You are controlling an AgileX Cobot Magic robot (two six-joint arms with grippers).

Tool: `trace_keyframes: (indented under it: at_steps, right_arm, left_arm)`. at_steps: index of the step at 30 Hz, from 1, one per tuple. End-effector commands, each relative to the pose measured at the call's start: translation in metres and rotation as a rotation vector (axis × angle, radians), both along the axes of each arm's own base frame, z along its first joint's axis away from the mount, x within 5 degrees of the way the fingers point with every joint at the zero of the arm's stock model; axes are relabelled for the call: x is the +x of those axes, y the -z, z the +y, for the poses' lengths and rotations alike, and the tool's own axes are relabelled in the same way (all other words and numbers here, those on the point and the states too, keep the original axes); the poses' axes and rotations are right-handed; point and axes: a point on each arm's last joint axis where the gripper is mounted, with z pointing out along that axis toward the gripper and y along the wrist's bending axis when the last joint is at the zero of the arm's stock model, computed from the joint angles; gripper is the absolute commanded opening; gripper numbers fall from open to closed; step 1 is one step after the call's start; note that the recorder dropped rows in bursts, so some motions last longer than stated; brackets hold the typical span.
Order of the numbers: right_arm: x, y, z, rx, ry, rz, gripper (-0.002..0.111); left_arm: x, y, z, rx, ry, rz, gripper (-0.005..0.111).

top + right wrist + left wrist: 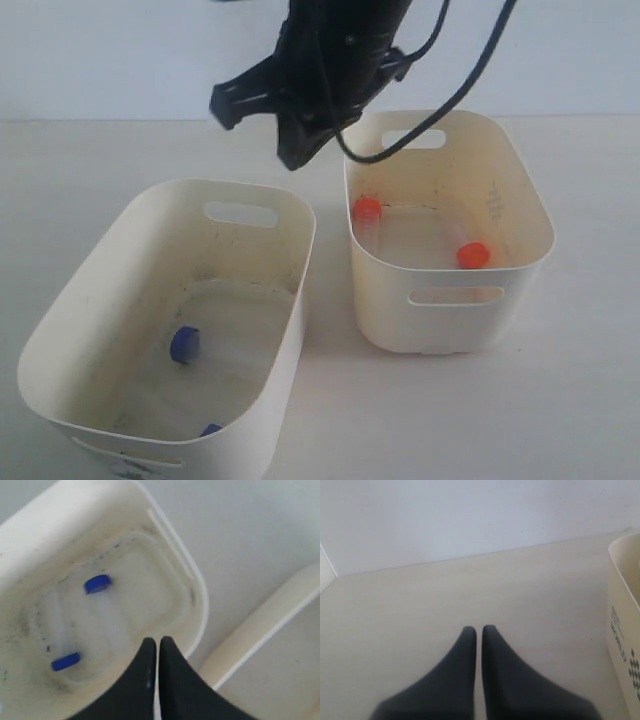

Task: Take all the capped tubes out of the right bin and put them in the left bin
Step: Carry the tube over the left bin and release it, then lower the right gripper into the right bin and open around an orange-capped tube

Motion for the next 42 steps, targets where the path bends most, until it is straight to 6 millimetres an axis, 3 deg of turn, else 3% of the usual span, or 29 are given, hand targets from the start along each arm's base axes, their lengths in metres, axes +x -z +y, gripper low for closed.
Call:
trace_keyframes:
  at_steps: [1, 7, 10, 22, 25, 29, 37, 42]
  right_arm:
    - [0.011, -0.021, -0.034, -0.013, 0.167, -0.080, 0.001]
    - [0.035, -0.012, -0.072, -0.031, 0.358, -0.058, 0.001]
    - [0.050, 0.005, -0.085, -0.034, 0.461, 0.001, 0.001]
    - [0.080, 0.086, -0.086, -0.115, 0.544, 0.201, 0.001]
    - [0.084, 0.094, -0.090, -0.079, 0.524, 0.250, 0.001]
    - [0.093, 0.099, -0.104, 0.101, 0.489, 0.337, 0.000]
    - [0.093, 0.141, -0.112, 0.084, 0.497, 0.399, 0.000]
    - [0.096, 0.148, -0.111, 0.094, 0.492, 0.388, 0.000]
  left_arm:
    - [0.000, -0.002, 0.000, -0.013, -0.002, -0.015, 0.004]
    - [0.000, -0.002, 0.000, -0.013, -0.002, -0.015, 0.004]
    - [0.000, -0.002, 0.000, -0.013, -0.002, -0.015, 0.004]
    - [0.000, -0.002, 0.000, -0.013, -0.002, -0.015, 0.004]
    - [0.000, -0.002, 0.000, -0.013, -0.002, -0.015, 0.004]
    - [0.000, -0.002, 0.000, -0.013, -0.002, -0.015, 0.004]
    - [0.000, -0.002, 0.000, -0.013, -0.002, -0.015, 0.004]
    - [0.000, -0.002, 0.000, -0.013, -0.002, -0.015, 0.004]
